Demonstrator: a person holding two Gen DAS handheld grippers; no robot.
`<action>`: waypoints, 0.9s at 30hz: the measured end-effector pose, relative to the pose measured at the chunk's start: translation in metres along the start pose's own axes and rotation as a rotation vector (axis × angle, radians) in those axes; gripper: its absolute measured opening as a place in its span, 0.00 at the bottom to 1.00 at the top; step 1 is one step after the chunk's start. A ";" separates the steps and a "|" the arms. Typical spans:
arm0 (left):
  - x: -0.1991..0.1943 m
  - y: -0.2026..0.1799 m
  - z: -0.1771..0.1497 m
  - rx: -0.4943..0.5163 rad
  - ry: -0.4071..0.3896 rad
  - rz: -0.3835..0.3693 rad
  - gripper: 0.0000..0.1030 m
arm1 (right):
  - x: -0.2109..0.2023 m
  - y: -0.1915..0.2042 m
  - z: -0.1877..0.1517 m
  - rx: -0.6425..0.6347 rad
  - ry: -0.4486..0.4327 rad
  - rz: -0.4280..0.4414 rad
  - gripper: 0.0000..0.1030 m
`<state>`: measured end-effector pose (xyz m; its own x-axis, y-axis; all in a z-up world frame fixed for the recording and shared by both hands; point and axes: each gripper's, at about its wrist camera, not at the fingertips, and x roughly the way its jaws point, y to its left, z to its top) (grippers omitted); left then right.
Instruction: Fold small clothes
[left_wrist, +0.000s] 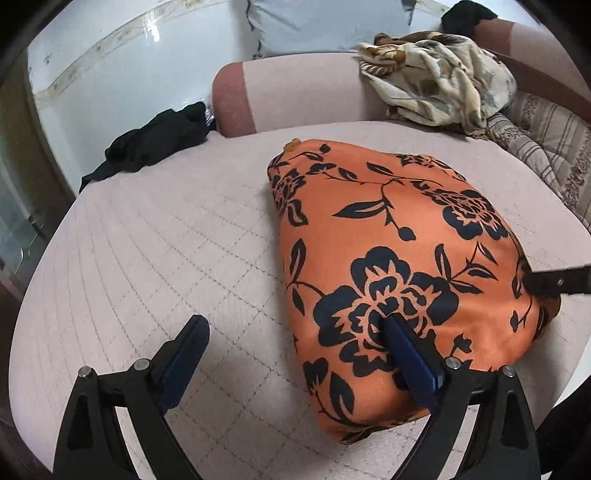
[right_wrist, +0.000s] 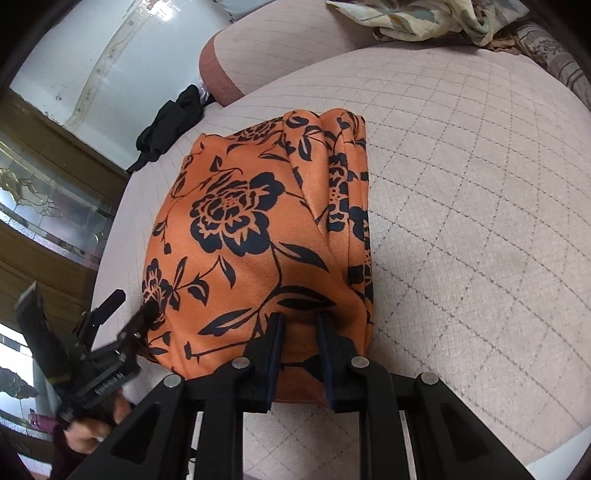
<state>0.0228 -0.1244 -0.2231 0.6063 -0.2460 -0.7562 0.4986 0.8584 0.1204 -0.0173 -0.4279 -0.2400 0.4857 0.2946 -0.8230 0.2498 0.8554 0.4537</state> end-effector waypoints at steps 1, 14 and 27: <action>0.001 0.003 -0.001 -0.011 0.003 -0.015 0.94 | 0.000 0.003 0.002 -0.002 0.004 -0.006 0.23; 0.006 -0.005 -0.001 -0.009 -0.017 -0.038 0.96 | 0.033 0.029 0.075 0.016 -0.024 -0.074 0.24; 0.008 -0.005 0.000 -0.014 -0.017 -0.055 0.96 | 0.047 0.068 0.117 -0.025 0.018 0.035 0.25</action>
<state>0.0252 -0.1303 -0.2301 0.5891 -0.3003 -0.7502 0.5225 0.8498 0.0701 0.1209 -0.4060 -0.2078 0.4789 0.3315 -0.8129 0.2123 0.8547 0.4736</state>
